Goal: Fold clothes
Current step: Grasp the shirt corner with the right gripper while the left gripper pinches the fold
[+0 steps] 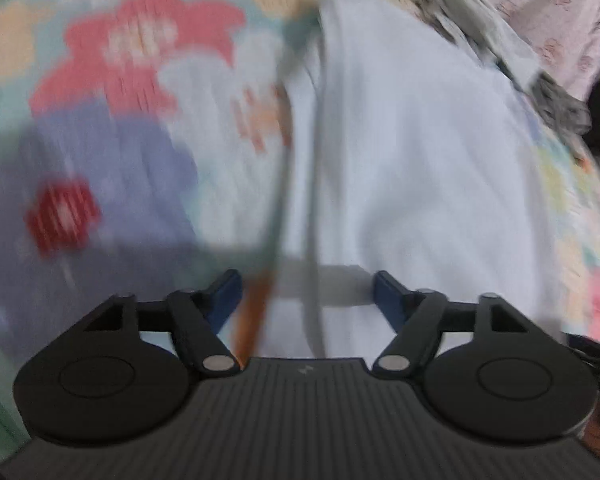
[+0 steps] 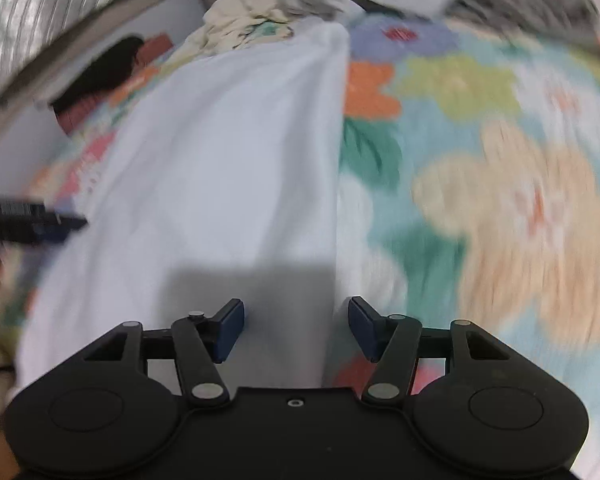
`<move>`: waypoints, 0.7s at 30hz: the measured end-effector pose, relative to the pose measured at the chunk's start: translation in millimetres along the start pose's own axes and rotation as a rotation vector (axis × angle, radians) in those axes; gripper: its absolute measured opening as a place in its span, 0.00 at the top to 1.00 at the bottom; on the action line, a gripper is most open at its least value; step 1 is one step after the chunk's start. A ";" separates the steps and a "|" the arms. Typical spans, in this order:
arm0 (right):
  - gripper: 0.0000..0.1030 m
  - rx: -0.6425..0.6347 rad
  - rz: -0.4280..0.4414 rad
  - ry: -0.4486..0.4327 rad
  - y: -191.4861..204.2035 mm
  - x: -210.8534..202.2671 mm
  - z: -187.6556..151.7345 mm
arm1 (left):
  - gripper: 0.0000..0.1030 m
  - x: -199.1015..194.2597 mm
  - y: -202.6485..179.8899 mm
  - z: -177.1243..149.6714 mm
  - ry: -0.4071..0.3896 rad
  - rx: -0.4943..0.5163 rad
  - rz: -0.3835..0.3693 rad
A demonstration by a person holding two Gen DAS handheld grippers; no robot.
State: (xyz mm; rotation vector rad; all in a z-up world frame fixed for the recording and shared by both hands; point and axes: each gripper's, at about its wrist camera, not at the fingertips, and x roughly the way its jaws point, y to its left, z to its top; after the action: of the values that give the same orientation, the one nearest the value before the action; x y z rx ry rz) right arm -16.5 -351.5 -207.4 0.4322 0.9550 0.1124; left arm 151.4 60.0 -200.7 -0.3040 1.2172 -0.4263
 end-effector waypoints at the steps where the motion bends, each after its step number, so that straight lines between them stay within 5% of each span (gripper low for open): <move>1: 0.38 0.033 0.024 0.007 -3.9 -2.9 -4.5 | 0.25 -2.1 1.9 -7.7 0.016 -0.017 -0.023; 8: 0.38 0.182 0.145 0.055 -21.1 -21.7 -41.1 | 0.22 -23.8 -2.9 -58.5 0.102 -0.126 -0.080; 13: 0.38 0.411 0.311 0.080 -58.4 -24.7 -71.6 | 0.22 -24.9 -33.3 -90.6 0.091 0.076 0.070; 21: 0.43 0.387 0.423 0.073 -53.0 -14.2 -94.9 | 0.15 -20.0 -40.0 -107.9 0.111 0.102 0.039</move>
State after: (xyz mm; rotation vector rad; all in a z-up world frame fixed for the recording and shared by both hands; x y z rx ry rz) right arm -106.6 -374.4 -265.5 0.9917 0.9470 0.3316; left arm 37.5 34.2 -200.9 -0.1704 1.3025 -0.4747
